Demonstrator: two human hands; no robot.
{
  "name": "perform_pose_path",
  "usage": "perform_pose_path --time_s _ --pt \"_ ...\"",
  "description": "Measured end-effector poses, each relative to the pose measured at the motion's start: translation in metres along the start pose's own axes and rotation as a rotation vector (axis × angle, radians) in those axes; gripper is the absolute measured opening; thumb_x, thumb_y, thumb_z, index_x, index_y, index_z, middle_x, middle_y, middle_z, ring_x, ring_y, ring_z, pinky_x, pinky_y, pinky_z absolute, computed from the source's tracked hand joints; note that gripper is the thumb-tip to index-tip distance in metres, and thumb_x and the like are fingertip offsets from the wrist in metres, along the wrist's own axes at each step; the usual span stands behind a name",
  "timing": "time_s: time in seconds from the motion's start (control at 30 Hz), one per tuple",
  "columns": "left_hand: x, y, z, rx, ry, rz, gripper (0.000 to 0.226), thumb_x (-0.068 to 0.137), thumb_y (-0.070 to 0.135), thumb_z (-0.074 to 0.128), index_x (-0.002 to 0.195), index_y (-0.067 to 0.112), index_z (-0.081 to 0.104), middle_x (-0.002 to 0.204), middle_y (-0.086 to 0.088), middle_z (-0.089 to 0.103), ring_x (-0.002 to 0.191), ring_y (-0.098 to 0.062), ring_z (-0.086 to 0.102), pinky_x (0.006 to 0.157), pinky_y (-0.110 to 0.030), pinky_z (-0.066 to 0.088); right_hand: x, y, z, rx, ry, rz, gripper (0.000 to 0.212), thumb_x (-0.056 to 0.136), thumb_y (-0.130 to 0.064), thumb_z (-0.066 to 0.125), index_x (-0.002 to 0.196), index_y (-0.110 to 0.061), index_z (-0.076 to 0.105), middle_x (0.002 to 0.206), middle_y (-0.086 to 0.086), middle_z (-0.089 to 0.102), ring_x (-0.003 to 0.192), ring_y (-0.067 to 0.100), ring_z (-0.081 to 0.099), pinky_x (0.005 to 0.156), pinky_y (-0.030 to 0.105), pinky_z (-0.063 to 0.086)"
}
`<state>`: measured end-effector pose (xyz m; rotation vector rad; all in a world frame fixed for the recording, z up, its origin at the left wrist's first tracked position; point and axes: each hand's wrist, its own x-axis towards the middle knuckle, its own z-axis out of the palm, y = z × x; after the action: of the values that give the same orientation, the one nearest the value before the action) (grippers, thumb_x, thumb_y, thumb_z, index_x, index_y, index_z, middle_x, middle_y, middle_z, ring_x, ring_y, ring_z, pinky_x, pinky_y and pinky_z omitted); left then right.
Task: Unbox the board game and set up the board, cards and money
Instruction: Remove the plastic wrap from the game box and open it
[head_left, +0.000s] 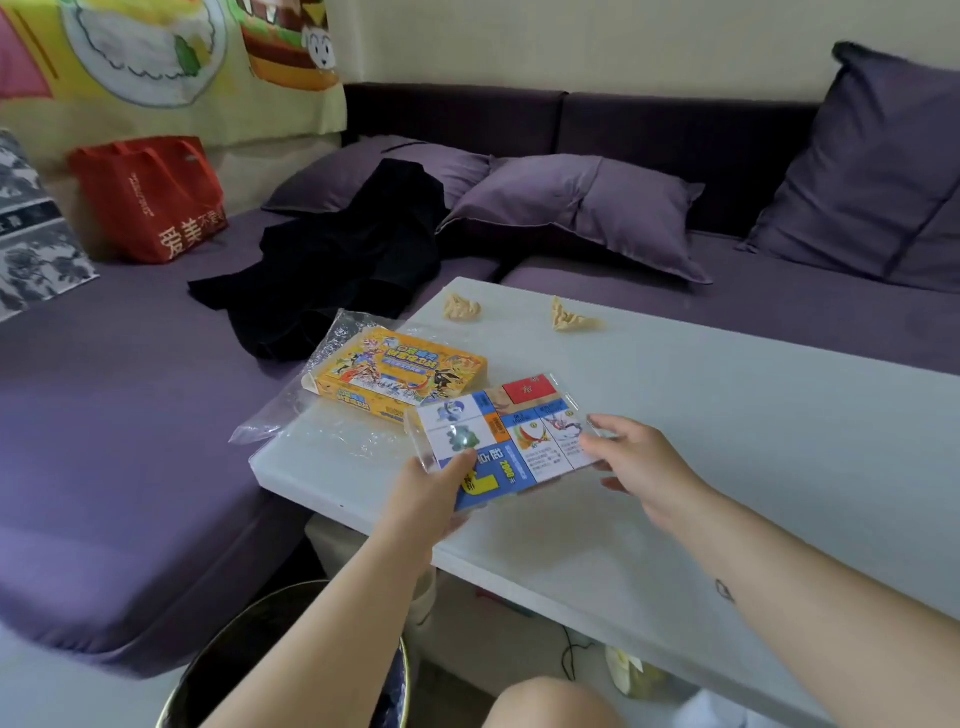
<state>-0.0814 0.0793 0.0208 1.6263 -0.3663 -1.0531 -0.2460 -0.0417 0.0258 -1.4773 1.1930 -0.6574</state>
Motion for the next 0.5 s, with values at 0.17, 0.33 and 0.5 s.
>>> perform_pose_path --time_s 0.17,0.33,0.5 --pt "-0.003 -0.005 0.016 0.426 0.099 0.03 0.055 0.09 0.042 0.057 0.131 0.01 0.037 0.126 -0.012 0.053 0.101 -0.023 0.058 0.065 -0.027 0.044 0.013 0.026 -0.008 -0.129 -0.015 0.023 0.045 0.09 -0.024 0.061 0.134 -0.018 0.053 0.12 0.007 0.064 0.088 0.015 0.058 0.076 0.027 0.044" --pt "-0.008 0.003 0.023 0.559 0.083 0.051 0.051 0.092 0.035 0.056 0.128 0.01 0.031 0.135 -0.012 0.031 0.09 -0.016 0.04 0.075 -0.024 0.035 0.026 0.021 -0.009 -0.247 0.004 -0.035 0.047 0.091 -0.024 0.06 0.137 -0.015 0.05 0.133 0.005 0.055 0.119 0.019 0.054 0.097 0.029 0.041" --pt "-0.01 0.004 0.023 0.555 -0.087 -0.004 0.06 0.087 0.038 0.06 0.135 0.02 0.03 0.134 -0.007 0.041 0.112 -0.019 0.047 0.097 -0.034 0.046 0.039 0.008 -0.005 -0.294 0.039 -0.065 0.042 0.093 -0.024 0.058 0.133 -0.012 0.052 0.125 0.007 0.057 0.113 0.021 0.054 0.094 0.028 0.04"
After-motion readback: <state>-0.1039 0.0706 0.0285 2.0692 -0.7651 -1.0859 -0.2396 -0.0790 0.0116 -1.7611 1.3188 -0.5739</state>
